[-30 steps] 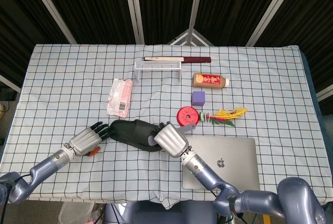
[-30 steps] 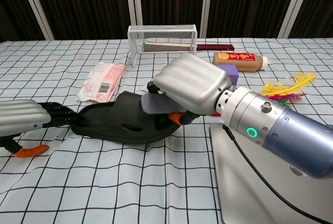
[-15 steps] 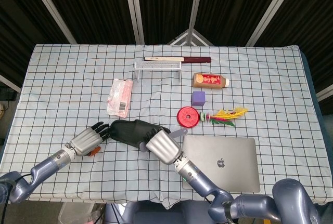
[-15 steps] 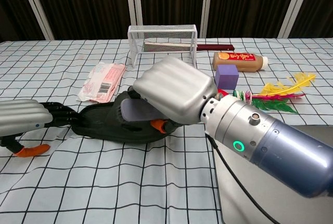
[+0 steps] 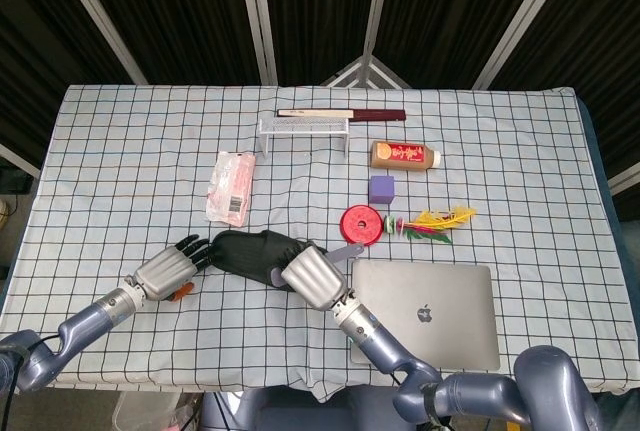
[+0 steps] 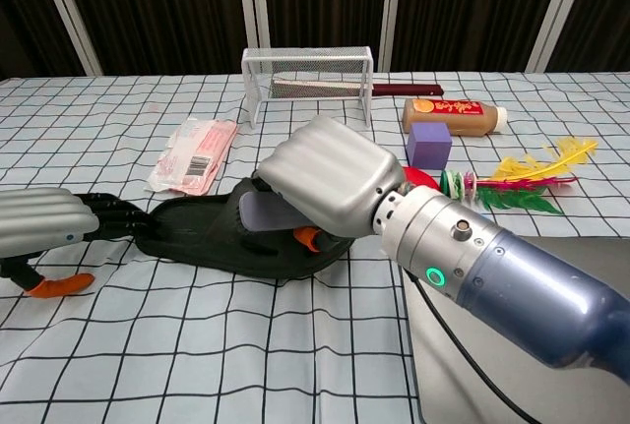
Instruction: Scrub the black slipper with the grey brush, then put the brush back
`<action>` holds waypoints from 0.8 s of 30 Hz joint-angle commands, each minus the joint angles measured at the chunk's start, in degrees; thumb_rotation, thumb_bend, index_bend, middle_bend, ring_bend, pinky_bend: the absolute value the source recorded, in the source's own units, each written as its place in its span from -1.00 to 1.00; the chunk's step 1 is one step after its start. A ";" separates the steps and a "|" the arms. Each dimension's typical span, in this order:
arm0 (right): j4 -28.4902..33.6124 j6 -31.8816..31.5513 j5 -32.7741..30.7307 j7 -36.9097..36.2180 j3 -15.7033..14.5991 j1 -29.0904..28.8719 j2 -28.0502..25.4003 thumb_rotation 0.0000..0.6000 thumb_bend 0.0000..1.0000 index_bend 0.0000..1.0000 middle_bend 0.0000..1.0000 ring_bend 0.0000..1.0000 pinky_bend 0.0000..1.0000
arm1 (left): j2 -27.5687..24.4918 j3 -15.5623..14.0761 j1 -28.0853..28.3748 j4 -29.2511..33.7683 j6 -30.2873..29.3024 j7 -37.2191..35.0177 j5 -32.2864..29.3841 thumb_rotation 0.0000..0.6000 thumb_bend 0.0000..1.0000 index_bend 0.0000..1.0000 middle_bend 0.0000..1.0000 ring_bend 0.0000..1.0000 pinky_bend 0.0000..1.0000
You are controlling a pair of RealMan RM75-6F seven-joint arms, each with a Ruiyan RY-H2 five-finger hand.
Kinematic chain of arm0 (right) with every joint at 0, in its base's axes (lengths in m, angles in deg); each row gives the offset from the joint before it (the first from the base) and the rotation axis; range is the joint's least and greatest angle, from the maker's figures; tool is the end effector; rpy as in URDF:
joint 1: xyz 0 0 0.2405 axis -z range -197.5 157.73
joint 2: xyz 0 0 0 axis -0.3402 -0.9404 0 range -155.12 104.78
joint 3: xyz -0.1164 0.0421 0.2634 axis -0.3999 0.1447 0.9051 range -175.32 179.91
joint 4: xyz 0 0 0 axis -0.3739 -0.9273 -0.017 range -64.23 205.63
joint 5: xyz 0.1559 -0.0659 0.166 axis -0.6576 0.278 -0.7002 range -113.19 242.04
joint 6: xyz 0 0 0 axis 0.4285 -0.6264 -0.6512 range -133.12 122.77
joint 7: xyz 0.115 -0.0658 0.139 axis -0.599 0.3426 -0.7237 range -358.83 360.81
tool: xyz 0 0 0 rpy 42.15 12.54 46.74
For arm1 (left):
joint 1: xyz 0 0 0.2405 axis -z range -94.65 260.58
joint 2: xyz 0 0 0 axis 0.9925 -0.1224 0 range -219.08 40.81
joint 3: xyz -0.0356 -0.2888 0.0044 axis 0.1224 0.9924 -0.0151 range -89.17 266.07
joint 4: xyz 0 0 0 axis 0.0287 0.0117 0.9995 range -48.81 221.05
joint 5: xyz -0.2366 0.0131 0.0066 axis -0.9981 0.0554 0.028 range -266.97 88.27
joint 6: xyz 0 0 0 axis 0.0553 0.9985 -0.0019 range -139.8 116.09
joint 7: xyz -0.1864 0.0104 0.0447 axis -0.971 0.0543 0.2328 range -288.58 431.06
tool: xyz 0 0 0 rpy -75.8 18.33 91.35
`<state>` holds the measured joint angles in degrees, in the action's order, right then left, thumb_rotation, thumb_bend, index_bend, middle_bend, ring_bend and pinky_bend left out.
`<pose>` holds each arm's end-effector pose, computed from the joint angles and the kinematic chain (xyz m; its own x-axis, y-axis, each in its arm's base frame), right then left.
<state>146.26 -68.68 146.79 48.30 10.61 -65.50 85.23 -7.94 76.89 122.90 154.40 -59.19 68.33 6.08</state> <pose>-0.0379 -0.3431 -0.1582 0.6599 0.1980 0.7248 -0.4700 -0.6439 0.6038 -0.3133 0.3514 -0.0589 0.7912 0.3818 0.4778 0.5949 -0.6620 -0.4559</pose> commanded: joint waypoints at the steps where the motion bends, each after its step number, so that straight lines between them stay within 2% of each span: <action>1: -0.55 0.24 -0.85 -0.77 0.60 0.34 -0.13 1.00 0.98 0.81 0.66 0.33 0.46 | 0.18 -0.13 -0.09 -0.29 0.22 0.09 -0.10 0.85 0.37 -0.80 -0.91 -1.00 -1.00; 13: -0.40 0.02 -0.23 -2.76 0.42 0.55 -0.94 1.00 1.00 0.81 0.66 0.33 0.46 | 0.45 0.01 -0.27 -0.69 0.10 0.45 -0.28 0.85 0.37 -0.80 -0.91 -1.00 -1.00; 24: 3.15 -0.99 3.60 -1.37 -2.31 0.45 1.04 1.00 1.00 0.81 0.66 0.33 0.46 | 0.82 0.24 0.02 -0.41 0.63 0.79 -0.45 0.86 0.37 -0.80 -0.91 -1.00 -1.00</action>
<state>149.23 -69.56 150.13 46.70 8.47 -65.04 85.95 -7.15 77.13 122.91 154.02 -58.59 69.13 5.64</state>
